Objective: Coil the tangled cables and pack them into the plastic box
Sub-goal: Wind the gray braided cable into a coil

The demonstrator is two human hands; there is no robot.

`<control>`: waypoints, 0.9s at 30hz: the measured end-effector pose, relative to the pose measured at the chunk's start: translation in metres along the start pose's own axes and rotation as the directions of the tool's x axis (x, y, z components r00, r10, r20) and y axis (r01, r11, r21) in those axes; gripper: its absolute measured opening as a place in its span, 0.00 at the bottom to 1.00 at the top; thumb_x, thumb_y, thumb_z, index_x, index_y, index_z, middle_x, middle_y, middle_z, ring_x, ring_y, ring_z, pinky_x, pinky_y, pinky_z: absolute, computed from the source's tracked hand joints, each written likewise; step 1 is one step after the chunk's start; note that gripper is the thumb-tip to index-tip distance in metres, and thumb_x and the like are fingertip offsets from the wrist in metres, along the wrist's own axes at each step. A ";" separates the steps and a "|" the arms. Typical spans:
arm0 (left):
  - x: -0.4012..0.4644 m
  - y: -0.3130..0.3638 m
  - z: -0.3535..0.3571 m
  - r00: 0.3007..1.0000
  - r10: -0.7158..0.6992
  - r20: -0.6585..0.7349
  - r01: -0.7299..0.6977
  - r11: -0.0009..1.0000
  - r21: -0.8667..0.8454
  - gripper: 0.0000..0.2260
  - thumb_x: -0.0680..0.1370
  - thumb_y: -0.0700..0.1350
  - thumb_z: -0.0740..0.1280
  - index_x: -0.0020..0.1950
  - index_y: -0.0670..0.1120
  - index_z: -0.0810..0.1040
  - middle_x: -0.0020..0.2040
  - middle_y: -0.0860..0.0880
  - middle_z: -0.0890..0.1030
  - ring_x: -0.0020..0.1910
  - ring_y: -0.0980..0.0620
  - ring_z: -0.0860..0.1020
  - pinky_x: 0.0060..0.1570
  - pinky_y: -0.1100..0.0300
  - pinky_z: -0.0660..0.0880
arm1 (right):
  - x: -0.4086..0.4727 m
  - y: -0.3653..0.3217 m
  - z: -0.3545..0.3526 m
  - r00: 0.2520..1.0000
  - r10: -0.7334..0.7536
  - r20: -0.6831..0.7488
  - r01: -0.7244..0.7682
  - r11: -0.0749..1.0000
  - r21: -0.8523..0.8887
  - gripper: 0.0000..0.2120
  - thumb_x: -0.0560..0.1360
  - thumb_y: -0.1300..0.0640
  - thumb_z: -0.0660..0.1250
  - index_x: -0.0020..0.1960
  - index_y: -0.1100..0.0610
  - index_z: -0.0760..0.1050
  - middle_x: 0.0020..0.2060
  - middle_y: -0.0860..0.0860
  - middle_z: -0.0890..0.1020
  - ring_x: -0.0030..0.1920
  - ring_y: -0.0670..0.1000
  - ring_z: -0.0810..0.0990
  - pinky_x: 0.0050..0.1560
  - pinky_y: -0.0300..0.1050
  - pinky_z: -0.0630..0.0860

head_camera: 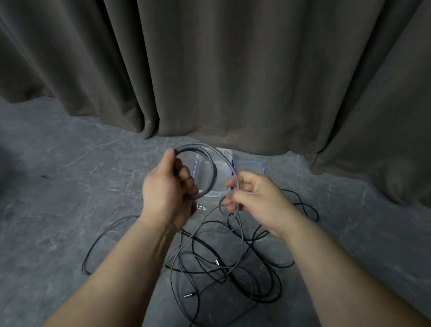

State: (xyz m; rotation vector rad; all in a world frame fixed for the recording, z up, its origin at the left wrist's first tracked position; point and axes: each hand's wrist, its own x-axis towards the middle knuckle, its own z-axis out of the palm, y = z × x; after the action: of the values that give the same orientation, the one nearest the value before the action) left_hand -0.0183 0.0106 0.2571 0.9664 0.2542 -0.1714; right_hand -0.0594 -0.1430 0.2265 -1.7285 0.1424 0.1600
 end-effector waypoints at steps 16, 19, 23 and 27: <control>0.020 0.017 -0.022 0.930 0.188 -0.316 -0.220 0.973 -0.067 0.16 0.82 0.48 0.58 0.34 0.49 0.64 0.25 0.52 0.66 0.23 0.54 0.62 0.26 0.63 0.60 | 0.007 0.018 -0.005 0.837 -0.416 -0.356 0.083 0.739 -0.669 0.06 0.76 0.57 0.67 0.40 0.53 0.76 0.31 0.48 0.80 0.34 0.52 0.78 0.37 0.47 0.76; 0.015 0.013 -0.018 0.945 0.244 -0.217 -0.237 0.970 0.058 0.15 0.81 0.47 0.59 0.34 0.49 0.63 0.28 0.51 0.65 0.25 0.53 0.60 0.28 0.61 0.59 | 0.005 0.009 -0.001 0.927 -0.311 -0.210 0.044 0.647 -0.761 0.06 0.76 0.53 0.66 0.42 0.52 0.75 0.33 0.48 0.80 0.36 0.54 0.78 0.38 0.48 0.77; 0.013 0.020 -0.017 0.936 0.261 -0.235 -0.256 0.965 0.050 0.15 0.81 0.46 0.59 0.34 0.49 0.63 0.27 0.51 0.64 0.25 0.53 0.60 0.27 0.61 0.59 | 0.005 0.003 -0.006 0.956 -0.180 -0.233 0.019 0.826 -0.563 0.05 0.76 0.55 0.67 0.41 0.50 0.76 0.29 0.46 0.77 0.30 0.47 0.74 0.32 0.40 0.71; 0.010 0.018 -0.023 0.923 0.238 -0.301 -0.231 0.971 0.059 0.15 0.81 0.44 0.57 0.33 0.49 0.63 0.25 0.51 0.66 0.22 0.54 0.61 0.25 0.63 0.58 | 0.001 -0.007 -0.008 0.925 -0.036 -0.377 0.043 0.999 0.012 0.08 0.77 0.64 0.65 0.49 0.53 0.80 0.33 0.45 0.79 0.28 0.39 0.73 0.34 0.33 0.69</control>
State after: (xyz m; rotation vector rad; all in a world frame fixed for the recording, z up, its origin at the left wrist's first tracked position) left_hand -0.0067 0.0398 0.2561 1.0371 0.4187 0.1993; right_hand -0.0566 -0.1497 0.2345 -1.7256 0.3904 -0.2073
